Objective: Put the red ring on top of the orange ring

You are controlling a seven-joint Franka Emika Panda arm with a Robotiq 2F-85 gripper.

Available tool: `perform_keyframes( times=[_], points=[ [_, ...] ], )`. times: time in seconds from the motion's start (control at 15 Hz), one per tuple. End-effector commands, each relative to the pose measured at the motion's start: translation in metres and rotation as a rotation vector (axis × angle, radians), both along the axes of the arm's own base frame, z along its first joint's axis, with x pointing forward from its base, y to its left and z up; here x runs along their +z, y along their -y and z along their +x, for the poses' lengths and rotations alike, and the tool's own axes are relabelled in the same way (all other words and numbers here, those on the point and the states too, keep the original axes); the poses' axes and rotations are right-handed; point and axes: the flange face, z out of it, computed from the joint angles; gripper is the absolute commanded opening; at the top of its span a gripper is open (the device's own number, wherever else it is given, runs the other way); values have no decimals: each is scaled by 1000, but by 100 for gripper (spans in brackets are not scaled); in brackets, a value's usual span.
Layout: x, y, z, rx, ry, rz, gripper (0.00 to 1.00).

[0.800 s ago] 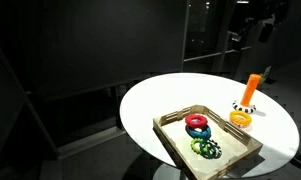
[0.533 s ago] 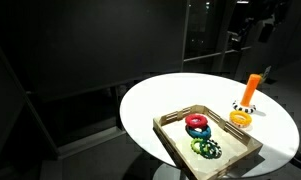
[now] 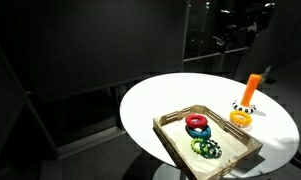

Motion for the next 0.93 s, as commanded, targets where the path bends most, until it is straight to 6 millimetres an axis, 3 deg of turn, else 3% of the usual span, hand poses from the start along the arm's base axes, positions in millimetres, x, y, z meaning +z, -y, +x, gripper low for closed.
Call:
perform_keyframes(
  times=[0.0, 0.6, 0.87],
  points=[
    [-13, -3, 28, -40, 30, 31, 100],
    [-84, 5, 78, -18, 89, 140, 100],
    [-95, 7, 74, -33, 76, 139, 100]
  ],
)
